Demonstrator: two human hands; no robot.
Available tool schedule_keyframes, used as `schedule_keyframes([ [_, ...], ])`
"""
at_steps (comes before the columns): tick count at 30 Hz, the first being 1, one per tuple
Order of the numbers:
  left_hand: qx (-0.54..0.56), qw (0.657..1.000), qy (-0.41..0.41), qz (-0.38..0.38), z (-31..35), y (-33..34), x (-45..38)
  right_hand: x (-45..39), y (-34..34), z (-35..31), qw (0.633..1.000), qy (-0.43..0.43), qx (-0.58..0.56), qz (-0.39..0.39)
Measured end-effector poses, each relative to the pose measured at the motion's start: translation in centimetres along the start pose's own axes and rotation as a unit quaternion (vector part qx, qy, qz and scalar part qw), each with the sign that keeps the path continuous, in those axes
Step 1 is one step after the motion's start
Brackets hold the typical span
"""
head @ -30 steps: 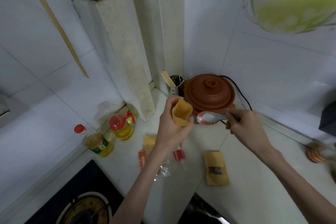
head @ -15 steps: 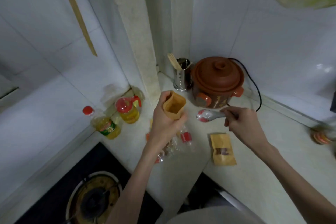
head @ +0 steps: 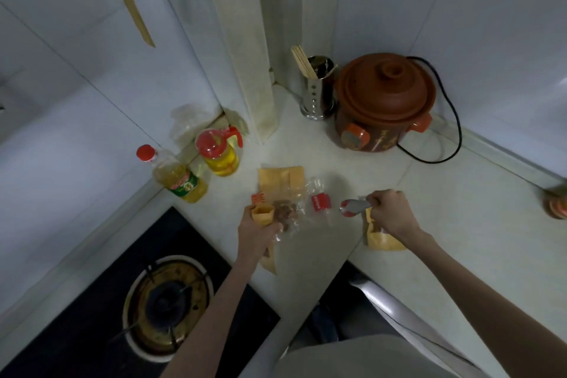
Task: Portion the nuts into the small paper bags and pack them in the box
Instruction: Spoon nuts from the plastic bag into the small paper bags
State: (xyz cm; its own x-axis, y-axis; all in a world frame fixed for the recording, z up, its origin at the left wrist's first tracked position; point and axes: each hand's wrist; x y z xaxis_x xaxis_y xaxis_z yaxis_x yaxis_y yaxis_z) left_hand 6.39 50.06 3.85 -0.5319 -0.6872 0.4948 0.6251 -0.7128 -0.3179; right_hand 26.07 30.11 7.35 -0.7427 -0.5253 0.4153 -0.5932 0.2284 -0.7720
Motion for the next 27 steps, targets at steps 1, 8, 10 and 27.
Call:
schedule_keyframes([
  [1,0.0,1.0,-0.021,0.011,-0.5,-0.3,-0.3,-0.6,0.4,0.0,1.0,0.008,0.001,-0.011],
  [8,-0.049,0.992,-0.105,0.047,-2.5,-0.2,-3.2,-4.0,2.5,-0.8,1.0,0.028,0.002,-0.01],
  [10,-0.047,0.991,-0.117,0.036,-2.9,0.2,-3.8,-4.6,2.9,-0.9,0.999,0.028,0.009,-0.021],
  [27,0.055,0.982,-0.18,-0.034,-4.0,1.5,-5.8,-6.5,7.8,-2.2,0.989,-0.073,-0.028,-0.122],
])
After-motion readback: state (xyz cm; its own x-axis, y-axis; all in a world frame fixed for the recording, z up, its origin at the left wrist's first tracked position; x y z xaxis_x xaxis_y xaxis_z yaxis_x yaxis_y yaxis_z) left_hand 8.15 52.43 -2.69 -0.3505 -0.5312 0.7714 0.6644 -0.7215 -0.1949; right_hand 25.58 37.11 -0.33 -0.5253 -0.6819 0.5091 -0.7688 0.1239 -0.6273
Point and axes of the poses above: each hand's wrist, its own x-axis away from the middle knuckle, its own y-axis out of the palm, z = x × y, and after that the axes turned 5 degrees about -z, right-handed
